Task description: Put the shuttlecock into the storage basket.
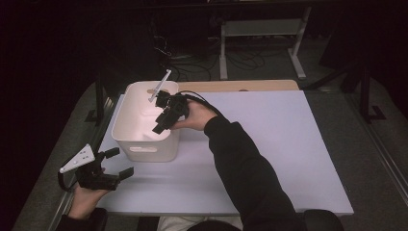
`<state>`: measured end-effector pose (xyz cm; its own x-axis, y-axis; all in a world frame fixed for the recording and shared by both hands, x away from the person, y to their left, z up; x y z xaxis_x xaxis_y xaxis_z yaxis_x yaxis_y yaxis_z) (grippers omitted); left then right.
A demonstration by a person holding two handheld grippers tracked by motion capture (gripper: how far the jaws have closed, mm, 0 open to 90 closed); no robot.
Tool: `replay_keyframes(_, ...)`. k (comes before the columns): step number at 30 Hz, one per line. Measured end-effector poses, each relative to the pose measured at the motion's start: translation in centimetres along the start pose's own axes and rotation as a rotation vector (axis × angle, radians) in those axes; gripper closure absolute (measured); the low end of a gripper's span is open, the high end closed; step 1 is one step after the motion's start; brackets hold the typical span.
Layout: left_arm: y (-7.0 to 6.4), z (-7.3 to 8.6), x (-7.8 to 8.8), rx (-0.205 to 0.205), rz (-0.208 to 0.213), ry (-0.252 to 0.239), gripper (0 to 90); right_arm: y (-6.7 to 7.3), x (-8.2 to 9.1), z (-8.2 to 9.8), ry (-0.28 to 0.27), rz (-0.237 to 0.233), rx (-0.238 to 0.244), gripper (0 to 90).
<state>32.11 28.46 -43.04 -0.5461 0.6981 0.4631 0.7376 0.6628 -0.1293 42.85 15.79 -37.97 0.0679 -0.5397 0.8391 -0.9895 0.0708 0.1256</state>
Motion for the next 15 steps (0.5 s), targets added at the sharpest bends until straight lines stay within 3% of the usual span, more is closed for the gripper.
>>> replay_keyframes(10, 0.0, 0.0, 0.0, 0.001, 0.000, -0.001, 0.0, -0.6, 0.8, 0.2, -0.018, 0.018, -0.040, 37.5)
replay_keyframes(11, 0.0, 0.0, 0.0, 0.001, 0.000, -0.002, 0.0, -0.8, 1.0, 0.3, -0.019, 0.023, -0.059, 31.3)
replay_keyframes(15, 0.0, 0.0, 0.0, 0.003, -0.001, -0.005, 0.0, -1.1, 1.4, 0.4, -0.026, 0.045, -0.080, 24.0)
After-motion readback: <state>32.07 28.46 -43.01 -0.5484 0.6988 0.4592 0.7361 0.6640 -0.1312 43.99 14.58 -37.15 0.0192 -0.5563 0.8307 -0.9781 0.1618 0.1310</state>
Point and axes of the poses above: each handheld gripper's, and its own axes: x roughly backward along the jaws, z roughly out of its underside, y roughly to its left, the point moved 10 cm from there along -x, roughly forward along the jaws, and after that the axes turned 8 degrees about y, right-handed, at the moved point
